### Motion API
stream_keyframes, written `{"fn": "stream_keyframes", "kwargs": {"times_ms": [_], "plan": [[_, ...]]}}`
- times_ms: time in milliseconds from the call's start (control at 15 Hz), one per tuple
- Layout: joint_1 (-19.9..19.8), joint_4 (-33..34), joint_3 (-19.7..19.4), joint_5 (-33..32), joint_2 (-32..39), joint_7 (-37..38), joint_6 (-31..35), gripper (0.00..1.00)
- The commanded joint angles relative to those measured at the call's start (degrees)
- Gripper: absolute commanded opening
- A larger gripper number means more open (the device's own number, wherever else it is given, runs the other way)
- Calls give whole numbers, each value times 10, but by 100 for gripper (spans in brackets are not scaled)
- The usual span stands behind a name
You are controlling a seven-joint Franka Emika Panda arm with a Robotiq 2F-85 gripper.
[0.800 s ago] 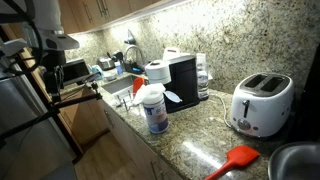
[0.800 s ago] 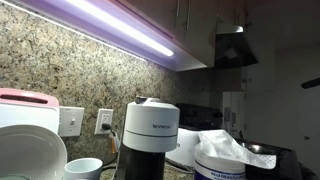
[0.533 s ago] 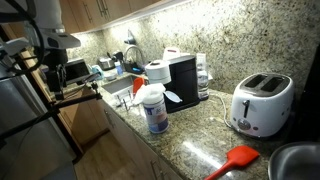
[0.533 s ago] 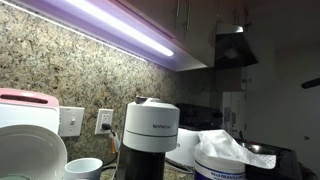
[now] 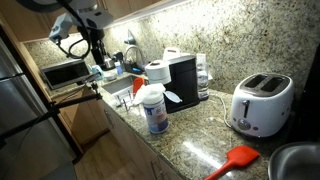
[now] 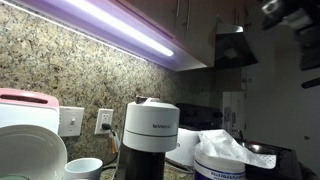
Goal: Pick up the orange spoon and place it on the pan
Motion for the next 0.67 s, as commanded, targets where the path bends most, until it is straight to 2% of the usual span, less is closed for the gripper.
{"fn": "stream_keyframes", "kwargs": {"times_ms": [0, 67, 333, 600], "plan": [[-14, 69, -26, 41, 83, 8, 44, 100], [-18, 73, -34, 49, 93, 12, 50, 100], [-47, 53, -46, -13, 106, 122, 118, 100], [-72, 11, -63, -86, 89, 232, 182, 100]]}}
